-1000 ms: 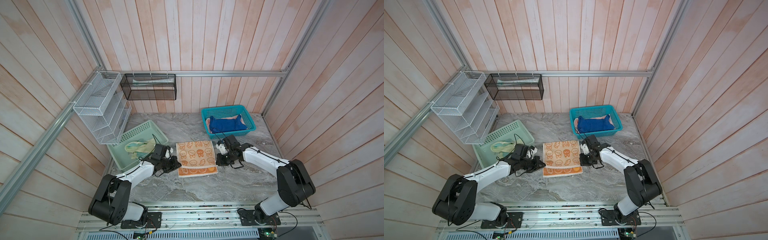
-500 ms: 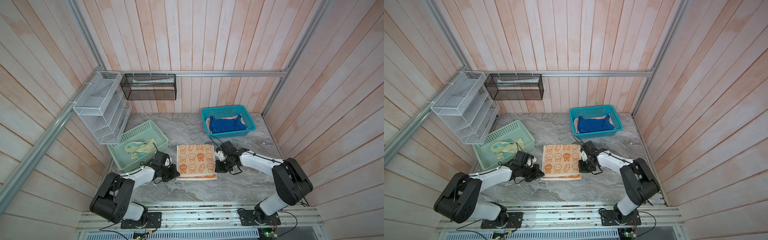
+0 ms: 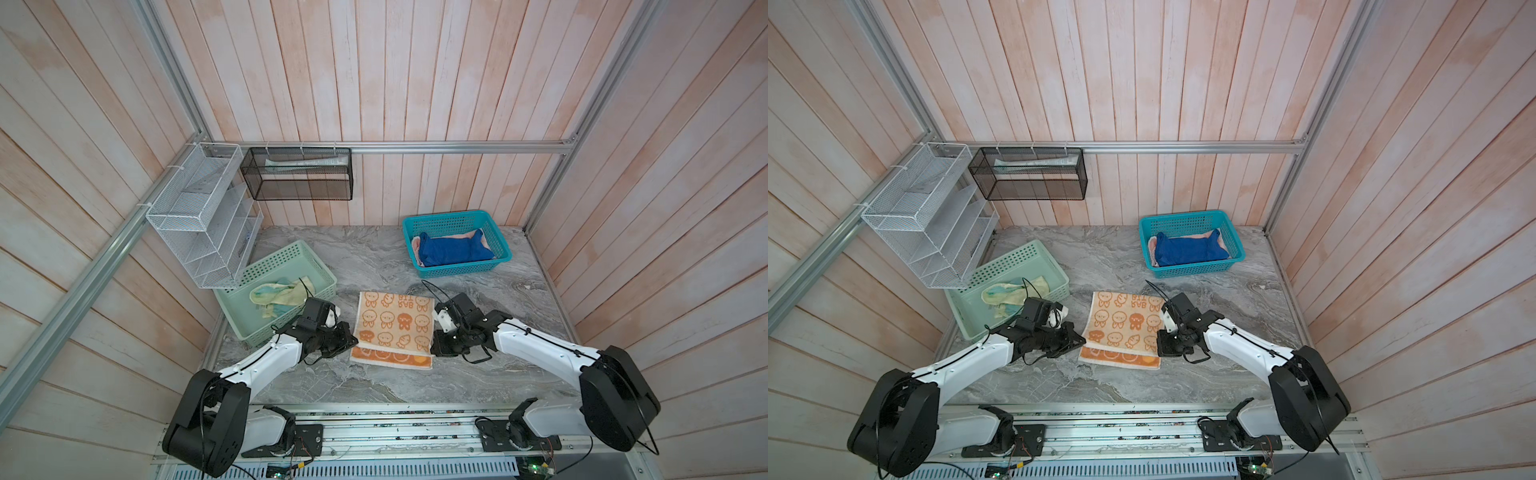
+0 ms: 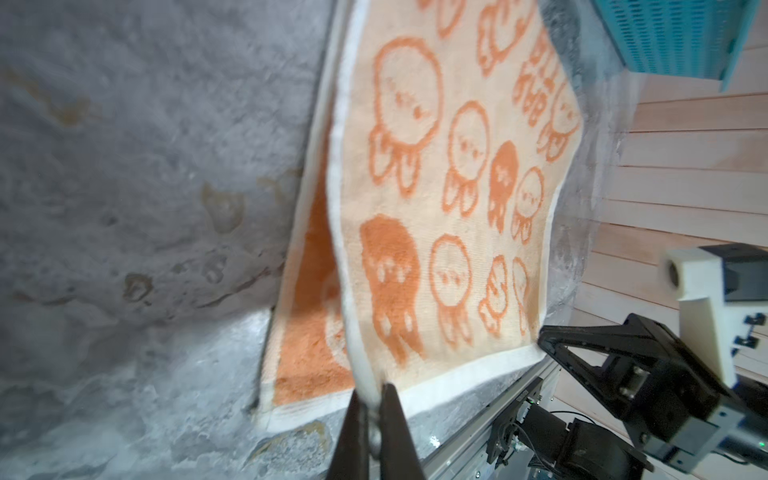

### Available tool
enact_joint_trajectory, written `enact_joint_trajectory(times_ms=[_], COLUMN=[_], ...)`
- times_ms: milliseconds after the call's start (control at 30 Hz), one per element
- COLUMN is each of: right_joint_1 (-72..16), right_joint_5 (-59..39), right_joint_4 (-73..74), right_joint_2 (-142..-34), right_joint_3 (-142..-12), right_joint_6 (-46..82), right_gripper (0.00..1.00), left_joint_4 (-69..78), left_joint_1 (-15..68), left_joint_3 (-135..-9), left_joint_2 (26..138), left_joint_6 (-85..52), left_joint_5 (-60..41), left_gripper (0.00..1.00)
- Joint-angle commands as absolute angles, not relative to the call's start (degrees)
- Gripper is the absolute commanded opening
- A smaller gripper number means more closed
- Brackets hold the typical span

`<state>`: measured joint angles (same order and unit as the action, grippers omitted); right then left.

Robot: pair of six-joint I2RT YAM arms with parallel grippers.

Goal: Fold and stack the towels

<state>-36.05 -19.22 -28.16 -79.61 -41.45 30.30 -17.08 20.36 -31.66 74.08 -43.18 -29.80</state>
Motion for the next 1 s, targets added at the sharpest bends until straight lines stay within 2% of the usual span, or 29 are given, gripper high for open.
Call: enact_joint_trajectory(times_ms=[0,67,100,200,300,500,667,967], right_joint_1=[-37.13,-37.93,-38.07,-37.97,-37.97,-37.99,-37.97,-38.03], right_joint_5=[-20.22,-21.02,-21.54,-21.08,-19.98,-21.12,-20.11,-19.86], right_joint_4=[-26.62,-27.05,-27.23,-28.12,-28.45,-26.12,-25.97,-26.26], right_joint_2=[-81.79,-81.88,-81.71,-80.48,-80.48,-82.93,-83.03,-84.38], right_joint_3=[-40.79,-41.8,-42.07,-42.49,-43.18,-41.95,-41.92,-42.85], right_joint_6=[32.09,31.61,31.52,31.47,31.38,32.51,32.39,31.4], right_gripper=[0.04,0.22,0.25,0.3,0.31,0.24,0.12,0.03], left_joint_4=[-16.7,-17.45,-17.93,-19.91,-21.7,-21.84,-21.36,-17.35], left_joint_1=[20.07,19.41,19.15,18.8,18.81,20.5,21.2,22.41], left_joint_3=[-28.45,-28.17,-28.33,-30.39,-32.99,-34.9,-33.53,-30.96], left_joint_2=[75.4,75.61,75.54,74.77,74.38,76.31,76.42,77.25], left_joint_6=[-43.59,-43.34,-43.13,-41.99,-40.65,-40.34,-41.47,-44.11], left_joint_5=[-27.75,-26.51,-26.18,-24.26,-22.62,-24.23,-25.81,-29.31], left_gripper=[0.17,0.29,0.32,0.33,0.34,0.34,0.37,0.38])
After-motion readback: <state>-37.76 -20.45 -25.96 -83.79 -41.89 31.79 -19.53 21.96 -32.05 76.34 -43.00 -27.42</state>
